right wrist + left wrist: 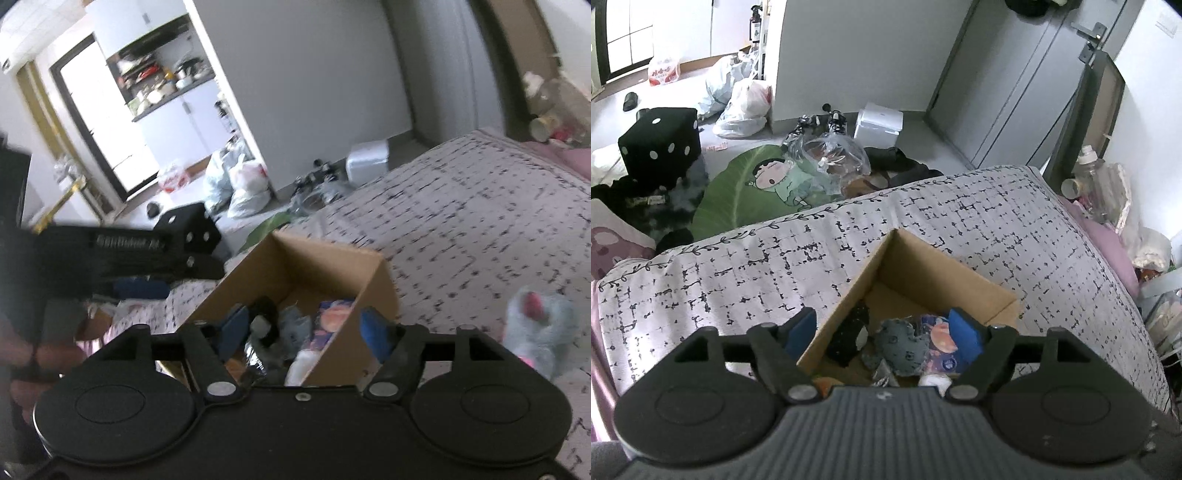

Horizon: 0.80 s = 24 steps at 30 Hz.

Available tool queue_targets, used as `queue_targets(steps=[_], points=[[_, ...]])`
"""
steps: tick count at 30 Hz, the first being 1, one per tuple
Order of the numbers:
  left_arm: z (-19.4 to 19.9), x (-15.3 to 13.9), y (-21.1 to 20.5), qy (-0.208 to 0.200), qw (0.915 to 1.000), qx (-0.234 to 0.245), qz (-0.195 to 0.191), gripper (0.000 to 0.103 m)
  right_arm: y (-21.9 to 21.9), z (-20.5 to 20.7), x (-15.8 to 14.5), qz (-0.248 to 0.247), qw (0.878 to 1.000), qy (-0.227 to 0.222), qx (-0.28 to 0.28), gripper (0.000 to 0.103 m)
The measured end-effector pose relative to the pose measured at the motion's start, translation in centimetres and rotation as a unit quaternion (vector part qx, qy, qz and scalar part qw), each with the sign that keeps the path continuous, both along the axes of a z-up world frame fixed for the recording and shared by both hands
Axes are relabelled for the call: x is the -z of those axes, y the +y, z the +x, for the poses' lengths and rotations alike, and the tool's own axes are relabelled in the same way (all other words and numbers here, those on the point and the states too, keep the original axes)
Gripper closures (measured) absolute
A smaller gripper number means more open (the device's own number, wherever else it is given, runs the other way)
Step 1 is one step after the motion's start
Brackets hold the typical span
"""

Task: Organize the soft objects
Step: 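Open the left tool over the box while the right tool releases the plastic bag inside, then move the right tool to the grey mouse plush and grasp it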

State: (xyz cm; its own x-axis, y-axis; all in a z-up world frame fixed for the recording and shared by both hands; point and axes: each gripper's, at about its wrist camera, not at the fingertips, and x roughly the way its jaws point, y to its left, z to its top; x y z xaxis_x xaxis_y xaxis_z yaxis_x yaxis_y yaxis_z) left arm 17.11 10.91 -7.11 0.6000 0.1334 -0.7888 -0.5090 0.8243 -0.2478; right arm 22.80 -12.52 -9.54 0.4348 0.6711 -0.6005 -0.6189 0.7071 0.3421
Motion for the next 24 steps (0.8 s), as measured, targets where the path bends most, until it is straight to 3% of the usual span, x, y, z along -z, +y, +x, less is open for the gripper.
queue_targets(steps=[3,8,20,24], points=[[0.0,-0.3,-0.7,-0.001,1.0,0.005,0.003,0.023,-1.5,0.6,-0.2,0.001,1.0,0.01,0.03,0.013],[-0.2,-1.4,-2.3,-0.013,0.9997,0.011,0.019,0.016,-3.4,1.7,0.0,-0.009,0.997,0.025,0.072,0.011],[0.7,-2.3,-5.6,-0.016,0.9992,0.027,0.025,0.015,-6.8,2.0,-1.3,0.0,0.993,0.013,0.114,0.002],[1.3,-2.4,-6.5,-0.012,0.9995,0.026,0.016,0.015,-8.3,2.9,-1.5,0.006,0.99,0.029,0.14,0.0]])
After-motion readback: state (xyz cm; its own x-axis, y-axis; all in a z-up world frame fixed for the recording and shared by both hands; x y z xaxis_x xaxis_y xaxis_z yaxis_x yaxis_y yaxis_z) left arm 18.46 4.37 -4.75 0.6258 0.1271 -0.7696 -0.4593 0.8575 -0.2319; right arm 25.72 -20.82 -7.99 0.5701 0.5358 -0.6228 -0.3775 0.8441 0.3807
